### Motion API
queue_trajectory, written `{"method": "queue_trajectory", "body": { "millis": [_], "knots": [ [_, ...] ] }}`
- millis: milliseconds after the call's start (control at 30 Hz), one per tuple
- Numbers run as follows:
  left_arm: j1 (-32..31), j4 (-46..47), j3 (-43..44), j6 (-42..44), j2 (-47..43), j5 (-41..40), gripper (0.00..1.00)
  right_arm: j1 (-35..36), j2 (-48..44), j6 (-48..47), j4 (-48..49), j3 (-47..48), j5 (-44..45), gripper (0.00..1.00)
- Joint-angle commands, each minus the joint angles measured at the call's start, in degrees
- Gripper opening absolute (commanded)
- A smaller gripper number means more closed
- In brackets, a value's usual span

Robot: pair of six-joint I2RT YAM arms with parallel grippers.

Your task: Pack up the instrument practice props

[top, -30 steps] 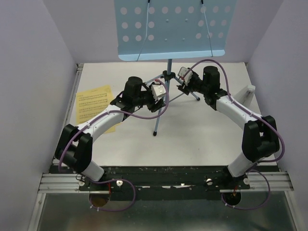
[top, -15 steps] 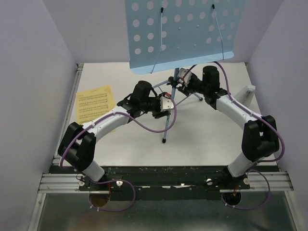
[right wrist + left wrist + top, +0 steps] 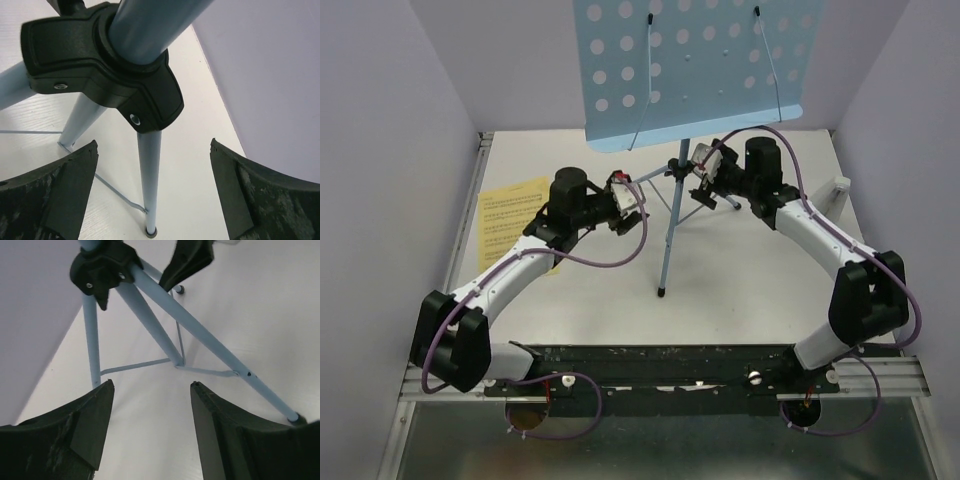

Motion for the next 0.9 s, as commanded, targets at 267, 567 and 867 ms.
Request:
{"method": "queue_trajectory", "body": {
  "millis": [267, 567, 867],
  "knots": [
    [1.87, 24.53, 13.6, -33.57, 15.18, 1.28, 0.51, 0.11, -5.53, 5.14, -9.37, 0.5, 5.1, 1.0],
    [-0.06, 22.78, 15.72, -32.35, 17.13, 3.74, 0.46, 0.11, -7.28, 5.06, -8.58, -1.78, 6.86, 1.0],
    [-0.07, 18.92, 12.91, -27.7, 15.2, 4.35, 0.44, 0.11, -6.67, 5.23, -7.96, -2.05, 6.07, 1.0]
  ]
}}
